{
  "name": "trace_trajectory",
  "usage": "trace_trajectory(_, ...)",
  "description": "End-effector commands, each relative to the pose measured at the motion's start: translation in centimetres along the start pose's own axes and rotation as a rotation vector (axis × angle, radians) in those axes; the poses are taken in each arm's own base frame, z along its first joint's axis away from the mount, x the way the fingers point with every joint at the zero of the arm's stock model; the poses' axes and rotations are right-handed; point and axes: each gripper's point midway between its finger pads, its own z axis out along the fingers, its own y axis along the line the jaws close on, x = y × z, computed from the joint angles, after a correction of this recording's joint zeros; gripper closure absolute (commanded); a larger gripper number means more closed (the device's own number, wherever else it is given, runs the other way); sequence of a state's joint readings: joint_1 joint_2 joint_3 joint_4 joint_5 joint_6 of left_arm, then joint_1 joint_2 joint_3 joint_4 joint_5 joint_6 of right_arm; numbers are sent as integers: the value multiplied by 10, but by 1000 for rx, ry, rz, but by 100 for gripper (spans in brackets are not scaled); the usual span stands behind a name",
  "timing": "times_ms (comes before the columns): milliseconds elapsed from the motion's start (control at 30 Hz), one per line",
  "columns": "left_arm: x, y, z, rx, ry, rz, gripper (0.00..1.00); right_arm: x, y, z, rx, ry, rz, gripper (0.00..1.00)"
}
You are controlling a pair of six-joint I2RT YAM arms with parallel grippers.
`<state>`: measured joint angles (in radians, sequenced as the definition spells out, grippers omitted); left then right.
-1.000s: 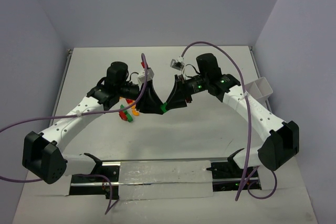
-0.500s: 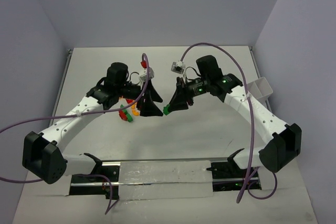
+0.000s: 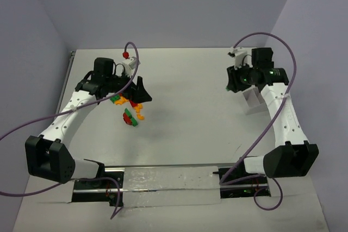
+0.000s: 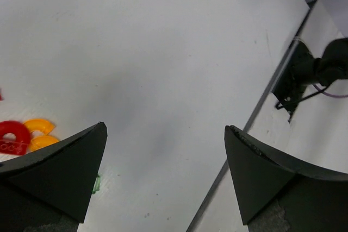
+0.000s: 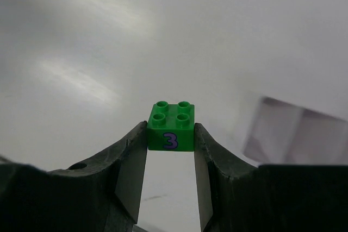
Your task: Sort the legos into containers by color
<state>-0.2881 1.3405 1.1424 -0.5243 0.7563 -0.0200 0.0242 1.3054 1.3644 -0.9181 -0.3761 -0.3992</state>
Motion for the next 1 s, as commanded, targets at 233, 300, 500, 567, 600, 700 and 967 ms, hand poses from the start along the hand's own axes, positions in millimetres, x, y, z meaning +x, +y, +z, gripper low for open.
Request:
trace_trajectory(233, -36, 58, -30, -357, -103, -16, 1, 28, -163, -62, 549, 210, 142, 100)
trace_trajectory(300, -37, 61, -29, -368, -113, -17, 1, 32, -170, -58, 562, 235, 152, 100)
trace_trajectory(500, -31, 69, -26, -380, -60, 13, 1, 43, -194, -42, 608, 304, 205, 100)
trace_trajectory(567, -33, 71, -28, -395, -67, 18, 1, 44, -201, -41, 637, 317, 207, 100)
trace_trajectory(600, -34, 72, -29, -403, -74, 22, 1, 45, -205, -40, 651, 324, 209, 100)
trace_trajectory(700, -38, 76, -32, -421, -86, 59, 1, 45, -215, -37, 680, 334, 216, 100)
trace_trajectory(967, -40, 84, -32, -423, -81, 70, 1, 54, -223, -28, 687, 383, 224, 96)
